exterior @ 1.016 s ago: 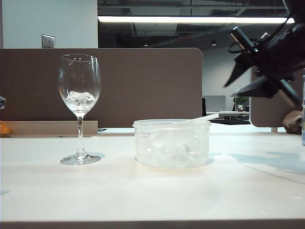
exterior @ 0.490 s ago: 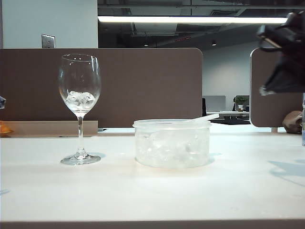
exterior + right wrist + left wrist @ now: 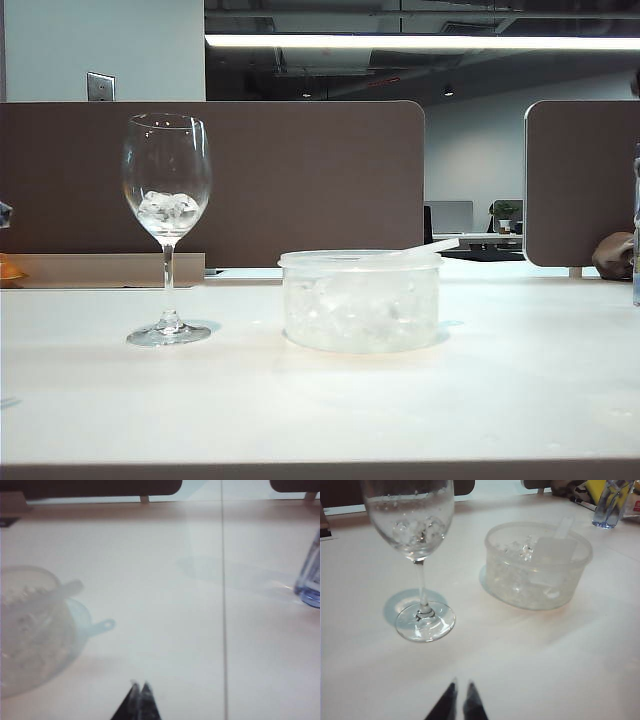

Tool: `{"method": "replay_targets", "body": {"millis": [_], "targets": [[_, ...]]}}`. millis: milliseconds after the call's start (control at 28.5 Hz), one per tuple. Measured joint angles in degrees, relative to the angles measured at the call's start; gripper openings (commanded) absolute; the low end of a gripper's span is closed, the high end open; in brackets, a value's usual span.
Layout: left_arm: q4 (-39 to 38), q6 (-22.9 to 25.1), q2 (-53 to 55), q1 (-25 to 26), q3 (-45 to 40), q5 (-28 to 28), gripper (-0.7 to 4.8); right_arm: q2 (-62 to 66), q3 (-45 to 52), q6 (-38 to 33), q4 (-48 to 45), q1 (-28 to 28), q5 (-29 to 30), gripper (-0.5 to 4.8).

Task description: Pick up an ice shovel filled with ice cubes and pour the ice from the shovel into the glass.

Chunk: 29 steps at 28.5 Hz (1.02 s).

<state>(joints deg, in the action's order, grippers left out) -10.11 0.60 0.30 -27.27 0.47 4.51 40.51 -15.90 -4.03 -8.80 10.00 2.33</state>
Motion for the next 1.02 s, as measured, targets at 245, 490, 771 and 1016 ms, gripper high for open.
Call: {"method": "replay_targets", "body": {"millis": [245, 490, 771, 1016], "targets": [[0.0, 0.0, 0.0, 0.0, 0.0, 0.0, 0.29, -4.4, 4.9, 1.2, 0.4, 0.0, -3.8, -0.05], [0.0, 0.0, 0.0, 0.0, 0.0, 0.0, 0.29, -9.2, 7.8, 1.2, 0.5, -0.9, -6.5, -0.05], [0.0, 0.0, 0.0, 0.0, 0.0, 0.0, 0.29, -15.4, 8.4, 0.9, 3.5, -6.2, -6.6, -0.05], [0.0, 0.0, 0.0, 0.0, 0.0, 0.0, 0.29, -19.5, 9.1, 0.3, 8.2, -6.2, -4.9, -0.05]]}}
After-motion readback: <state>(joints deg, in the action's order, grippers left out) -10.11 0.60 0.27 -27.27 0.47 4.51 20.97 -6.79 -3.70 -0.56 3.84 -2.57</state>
